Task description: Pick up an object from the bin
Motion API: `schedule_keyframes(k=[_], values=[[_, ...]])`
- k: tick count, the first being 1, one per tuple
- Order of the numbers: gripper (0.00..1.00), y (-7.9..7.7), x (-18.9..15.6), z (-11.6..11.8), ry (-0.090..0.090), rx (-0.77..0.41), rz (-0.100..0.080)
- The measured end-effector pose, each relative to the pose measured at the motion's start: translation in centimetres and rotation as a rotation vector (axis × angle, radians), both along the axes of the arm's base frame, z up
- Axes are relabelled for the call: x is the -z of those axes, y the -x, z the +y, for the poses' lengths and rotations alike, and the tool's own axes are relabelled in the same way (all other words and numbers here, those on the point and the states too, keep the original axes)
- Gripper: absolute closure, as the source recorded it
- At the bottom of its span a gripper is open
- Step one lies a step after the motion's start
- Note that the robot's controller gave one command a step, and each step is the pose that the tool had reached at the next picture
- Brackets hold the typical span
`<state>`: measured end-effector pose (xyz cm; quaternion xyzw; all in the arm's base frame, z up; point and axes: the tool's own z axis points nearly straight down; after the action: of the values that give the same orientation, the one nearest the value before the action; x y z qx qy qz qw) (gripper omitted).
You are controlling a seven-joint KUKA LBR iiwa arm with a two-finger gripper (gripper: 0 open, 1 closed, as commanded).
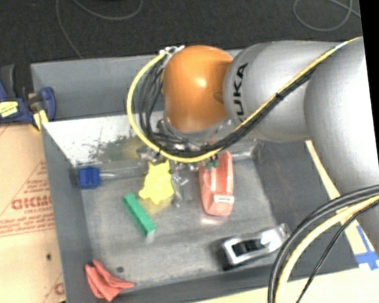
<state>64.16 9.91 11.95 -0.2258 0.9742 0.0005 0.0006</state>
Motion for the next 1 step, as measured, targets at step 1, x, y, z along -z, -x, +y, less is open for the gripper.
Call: schedule_keyframes(k=[1], values=[[0.0,0.31,0.46,-3.22,-0.005,0.099,-0.015]])
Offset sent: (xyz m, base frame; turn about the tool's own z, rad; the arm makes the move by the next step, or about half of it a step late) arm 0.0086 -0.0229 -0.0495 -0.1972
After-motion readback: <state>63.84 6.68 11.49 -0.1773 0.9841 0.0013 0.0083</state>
